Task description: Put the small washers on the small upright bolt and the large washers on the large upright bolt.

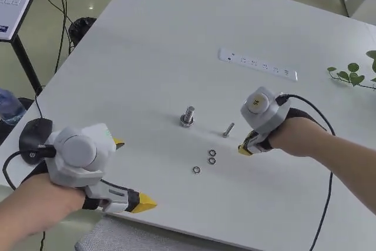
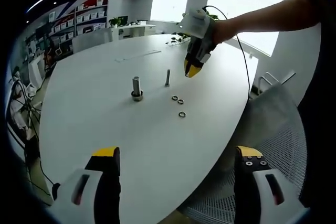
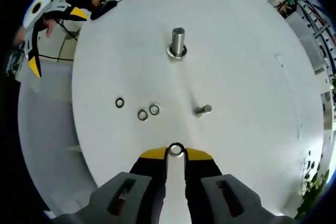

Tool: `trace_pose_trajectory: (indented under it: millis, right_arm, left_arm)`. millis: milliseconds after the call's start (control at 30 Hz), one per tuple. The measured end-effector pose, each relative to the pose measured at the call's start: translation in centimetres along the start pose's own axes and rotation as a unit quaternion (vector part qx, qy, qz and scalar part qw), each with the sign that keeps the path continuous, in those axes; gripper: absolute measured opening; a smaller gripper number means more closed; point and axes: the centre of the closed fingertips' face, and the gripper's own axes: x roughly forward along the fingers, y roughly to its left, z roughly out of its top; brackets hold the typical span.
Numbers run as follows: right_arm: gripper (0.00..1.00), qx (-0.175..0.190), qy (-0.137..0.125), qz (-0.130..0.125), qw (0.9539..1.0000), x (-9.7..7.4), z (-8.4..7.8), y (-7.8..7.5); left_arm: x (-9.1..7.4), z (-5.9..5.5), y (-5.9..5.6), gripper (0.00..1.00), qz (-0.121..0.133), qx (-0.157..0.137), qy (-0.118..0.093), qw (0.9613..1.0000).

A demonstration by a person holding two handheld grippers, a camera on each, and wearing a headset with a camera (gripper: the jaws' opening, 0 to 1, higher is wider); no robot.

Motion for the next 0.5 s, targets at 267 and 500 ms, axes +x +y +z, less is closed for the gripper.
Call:
trace_pose_trajectory:
  millis: [267, 500]
  right_arm:
    - [0.12, -0.004, -0.017, -0.009, 0.9998, -1.0, 1.6, -1.3]
    - [0.12, -0.015, -0.031, -0.011, 0.9993, -1.9, 3.4, -1.5]
  left_arm:
    - [0.4, -0.1, 0.4, 0.94, 0.009, -0.001, -0.005, 0.9999]
    - [0.6, 0.0, 0.8, 0.97, 0.017, -0.006, -0.007, 0.9998]
